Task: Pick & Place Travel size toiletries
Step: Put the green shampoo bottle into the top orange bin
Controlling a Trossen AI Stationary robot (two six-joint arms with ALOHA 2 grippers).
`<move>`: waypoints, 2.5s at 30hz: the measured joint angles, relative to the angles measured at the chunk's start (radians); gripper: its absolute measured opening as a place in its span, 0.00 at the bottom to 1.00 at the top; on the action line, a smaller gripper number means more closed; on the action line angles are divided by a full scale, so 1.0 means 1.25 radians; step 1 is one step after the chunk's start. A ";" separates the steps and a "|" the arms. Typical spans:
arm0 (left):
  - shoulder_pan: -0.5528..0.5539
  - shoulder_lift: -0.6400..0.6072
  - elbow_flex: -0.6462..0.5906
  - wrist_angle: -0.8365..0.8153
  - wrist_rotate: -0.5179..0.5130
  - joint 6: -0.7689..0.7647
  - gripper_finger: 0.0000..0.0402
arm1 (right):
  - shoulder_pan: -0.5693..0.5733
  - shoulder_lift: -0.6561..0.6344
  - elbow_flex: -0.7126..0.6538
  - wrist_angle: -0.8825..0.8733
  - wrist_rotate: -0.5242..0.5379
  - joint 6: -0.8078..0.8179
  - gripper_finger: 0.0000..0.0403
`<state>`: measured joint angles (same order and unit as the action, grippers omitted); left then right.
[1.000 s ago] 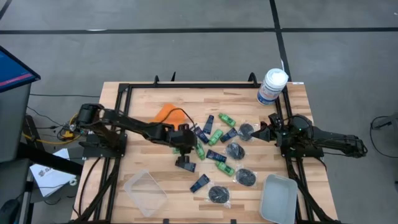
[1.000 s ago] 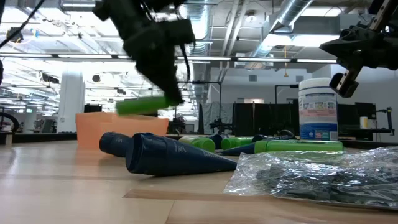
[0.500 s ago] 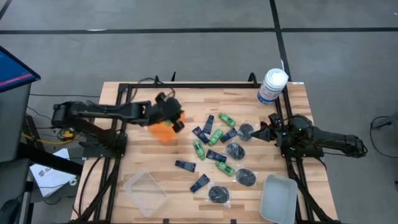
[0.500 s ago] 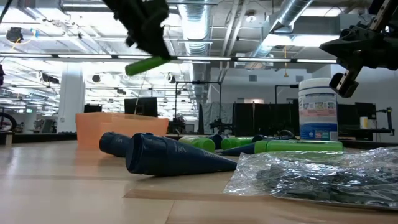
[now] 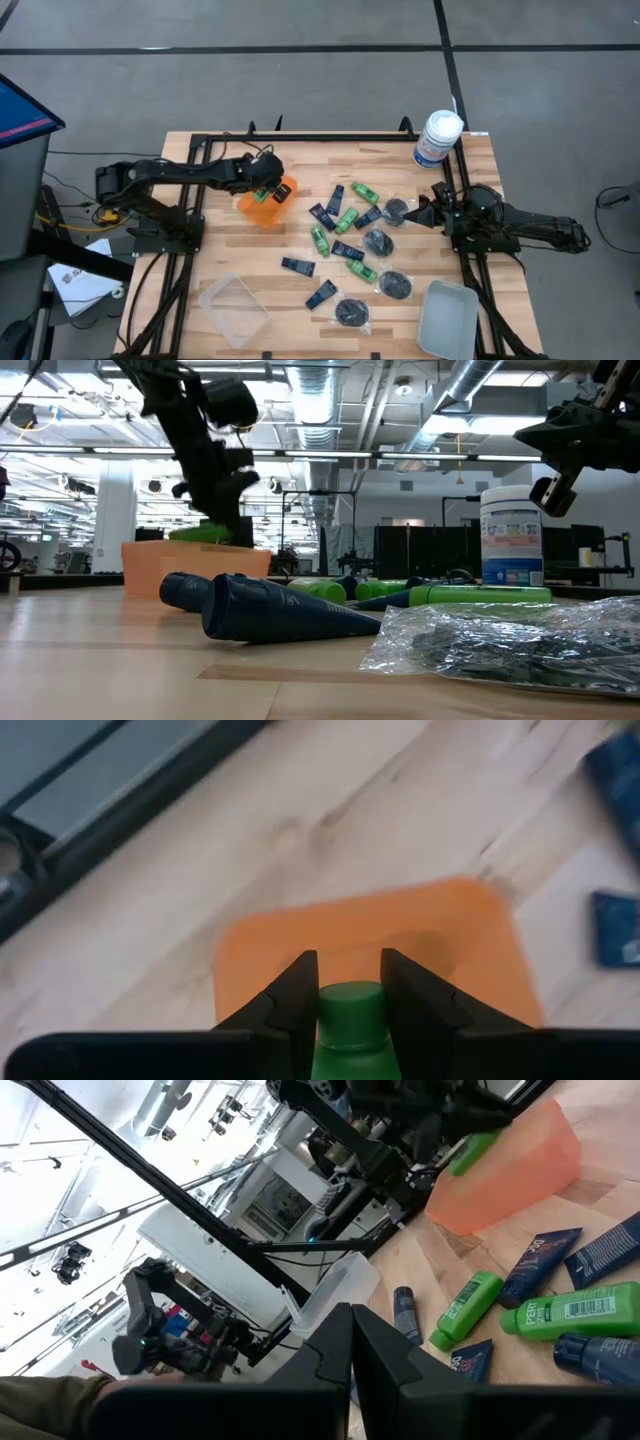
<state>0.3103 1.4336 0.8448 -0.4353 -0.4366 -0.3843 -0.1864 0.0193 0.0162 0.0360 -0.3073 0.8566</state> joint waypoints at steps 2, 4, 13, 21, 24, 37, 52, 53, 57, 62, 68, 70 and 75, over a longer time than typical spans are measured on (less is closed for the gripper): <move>0.000 0.021 0.000 0.013 0.002 0.000 0.22 | 0.000 0.000 0.000 0.000 0.000 0.000 0.00; 0.000 0.043 0.000 0.015 0.011 0.000 0.22 | 0.001 0.000 0.000 0.000 0.000 0.000 0.00; 0.000 0.103 0.000 0.025 0.013 0.001 0.25 | 0.001 0.000 0.000 0.001 0.000 0.000 0.00; 0.000 0.100 0.000 0.038 0.001 0.021 0.28 | 0.001 0.000 0.000 0.001 0.000 0.000 0.00; 0.000 0.091 0.000 0.051 0.041 0.073 0.36 | 0.000 0.000 0.000 0.001 0.000 0.000 0.00; -0.038 -0.128 0.001 0.113 0.165 0.152 0.76 | 0.000 0.000 0.000 0.001 0.000 0.000 0.00; -0.199 -0.107 0.159 0.187 0.287 0.392 0.76 | 0.000 0.000 0.000 0.004 0.000 0.001 0.00; -0.202 -0.087 0.176 0.190 0.300 0.402 0.76 | 0.000 0.000 -0.001 0.004 0.000 0.001 0.00; -0.208 -0.011 0.232 0.187 0.375 0.454 0.77 | 0.001 0.000 -0.001 0.005 0.001 0.001 0.00; -0.208 0.078 0.248 0.186 0.476 0.552 0.76 | 0.001 0.000 -0.001 0.005 0.001 0.001 0.00; -0.225 0.172 0.248 0.188 0.519 0.622 0.76 | 0.001 0.000 -0.001 0.003 0.001 0.028 0.00; -0.235 0.201 0.248 0.188 0.521 0.641 0.76 | 0.001 0.000 -0.001 0.003 0.001 0.028 0.00; -0.260 0.275 0.248 0.196 0.522 0.660 0.76 | 0.001 0.000 -0.001 0.002 0.001 0.028 0.00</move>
<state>-0.0146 1.7776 1.1553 -0.1907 0.2157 0.4409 -0.1848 0.0196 0.0154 0.0387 -0.3058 0.8917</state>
